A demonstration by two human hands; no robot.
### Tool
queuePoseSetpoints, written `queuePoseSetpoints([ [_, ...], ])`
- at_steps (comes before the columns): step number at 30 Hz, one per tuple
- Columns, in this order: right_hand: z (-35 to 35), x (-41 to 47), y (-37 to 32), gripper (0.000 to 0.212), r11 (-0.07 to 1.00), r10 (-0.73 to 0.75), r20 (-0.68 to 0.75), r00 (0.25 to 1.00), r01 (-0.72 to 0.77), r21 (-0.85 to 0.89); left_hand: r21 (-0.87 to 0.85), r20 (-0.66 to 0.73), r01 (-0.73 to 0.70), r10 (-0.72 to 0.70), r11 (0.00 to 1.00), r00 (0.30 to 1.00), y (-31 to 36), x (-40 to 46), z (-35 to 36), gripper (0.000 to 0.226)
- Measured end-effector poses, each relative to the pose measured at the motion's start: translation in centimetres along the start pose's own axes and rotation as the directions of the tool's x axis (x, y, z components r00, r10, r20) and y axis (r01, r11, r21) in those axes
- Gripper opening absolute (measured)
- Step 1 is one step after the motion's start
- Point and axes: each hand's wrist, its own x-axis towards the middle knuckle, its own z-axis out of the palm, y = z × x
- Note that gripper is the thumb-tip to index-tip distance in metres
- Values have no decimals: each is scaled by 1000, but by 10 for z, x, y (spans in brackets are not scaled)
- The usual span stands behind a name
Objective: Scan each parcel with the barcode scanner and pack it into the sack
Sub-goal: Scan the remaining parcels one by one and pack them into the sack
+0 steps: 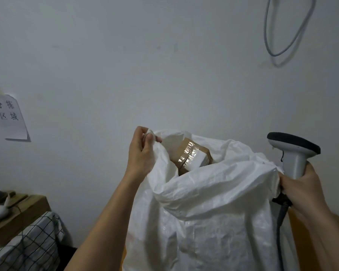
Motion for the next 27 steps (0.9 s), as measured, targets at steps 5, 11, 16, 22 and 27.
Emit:
queuePoseSetpoints([
  [5, 8, -2, 4, 53, 999, -47, 0, 999, 47, -13, -14, 22, 86, -85, 996, 996, -12, 1, 3, 28],
  [11, 11, -1, -3, 84, 999, -35, -20, 999, 36, 12, 280, 103, 297, -336, 913, 936, -33, 3, 7, 112],
  [16, 10, 8, -1, 77, 999, -18, -61, 998, 20, 32, 510, -35, 513, -579, 690, 814, -37, 2, 6, 76],
  [22, 11, 24, 12, 41, 993, 98, 65, 993, -102, 60, 393, -91, 556, -571, 733, 816, -42, -4, -3, 19],
  [27, 15, 25, 20, 30, 992, 113, 99, 989, -119, 51, 389, -204, 514, -473, 765, 857, -43, -6, -1, 33],
])
